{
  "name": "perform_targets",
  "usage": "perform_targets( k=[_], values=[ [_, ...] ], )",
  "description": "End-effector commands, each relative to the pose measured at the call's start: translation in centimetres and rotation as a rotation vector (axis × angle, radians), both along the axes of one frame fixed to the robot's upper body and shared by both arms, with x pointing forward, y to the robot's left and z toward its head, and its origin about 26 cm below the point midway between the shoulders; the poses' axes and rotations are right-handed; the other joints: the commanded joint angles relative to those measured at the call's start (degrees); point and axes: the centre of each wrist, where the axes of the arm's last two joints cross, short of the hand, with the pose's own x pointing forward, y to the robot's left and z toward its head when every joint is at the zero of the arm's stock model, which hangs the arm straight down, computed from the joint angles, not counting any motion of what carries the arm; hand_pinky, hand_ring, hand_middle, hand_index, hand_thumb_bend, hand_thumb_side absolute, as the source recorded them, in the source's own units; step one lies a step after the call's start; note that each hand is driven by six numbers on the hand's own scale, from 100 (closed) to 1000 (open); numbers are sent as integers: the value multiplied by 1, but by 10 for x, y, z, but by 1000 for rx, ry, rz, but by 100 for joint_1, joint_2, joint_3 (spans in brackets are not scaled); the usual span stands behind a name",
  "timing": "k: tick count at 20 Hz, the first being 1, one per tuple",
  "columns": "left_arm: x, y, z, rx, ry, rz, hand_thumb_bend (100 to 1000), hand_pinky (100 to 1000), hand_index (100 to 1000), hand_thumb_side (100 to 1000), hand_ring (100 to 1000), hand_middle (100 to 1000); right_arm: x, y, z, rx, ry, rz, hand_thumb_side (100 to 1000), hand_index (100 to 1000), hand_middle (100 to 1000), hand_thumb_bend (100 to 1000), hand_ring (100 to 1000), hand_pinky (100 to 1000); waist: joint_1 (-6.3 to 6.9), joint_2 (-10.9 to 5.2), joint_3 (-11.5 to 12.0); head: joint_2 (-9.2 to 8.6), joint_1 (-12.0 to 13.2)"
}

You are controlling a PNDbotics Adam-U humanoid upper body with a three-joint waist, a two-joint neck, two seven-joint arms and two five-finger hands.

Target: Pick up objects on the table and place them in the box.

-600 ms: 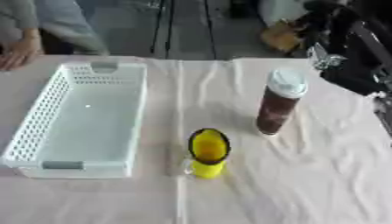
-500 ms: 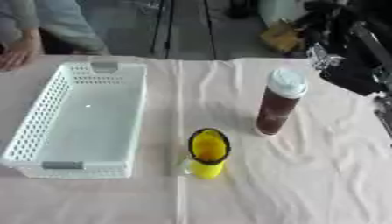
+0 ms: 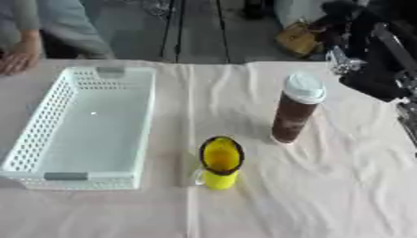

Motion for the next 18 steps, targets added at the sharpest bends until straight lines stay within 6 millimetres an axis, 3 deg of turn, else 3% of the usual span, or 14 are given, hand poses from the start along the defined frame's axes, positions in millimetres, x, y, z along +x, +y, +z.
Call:
perform_targets(
  k=[1,5,6,9,10,18],
  values=[
    [-3,0,9,23,-27,-1,448,552,805,920,805,771,-1,-3,8,-26,-20,-8,480,924,749,100,706,516,3,-76,-9,-33,-36],
    [-3,0,9,20,-26,1,447,553,804,920,806,771,0,-4,9,-37,-19,-13,474,925,752,100,708,517,2,-65,-13,-45,-48],
    [-3,0,9,22,-26,0,444,552,804,921,817,771,2,-7,10,-63,-14,-33,429,938,787,100,743,552,-7,-67,-17,-33,-71],
    [-3,0,8,25,-22,-3,444,551,803,921,818,771,17,-18,13,-204,12,-110,426,945,829,100,787,619,-26,-87,-1,-38,-114],
    [-3,0,8,26,-20,-3,445,551,803,921,819,771,22,-22,12,-254,28,-129,453,954,871,100,839,715,-29,-92,6,-36,-116],
    [-3,-1,7,33,-8,-11,440,549,803,925,819,771,59,-50,12,-509,149,-200,533,960,908,100,893,818,-34,-122,66,-10,-152]
  ],
)
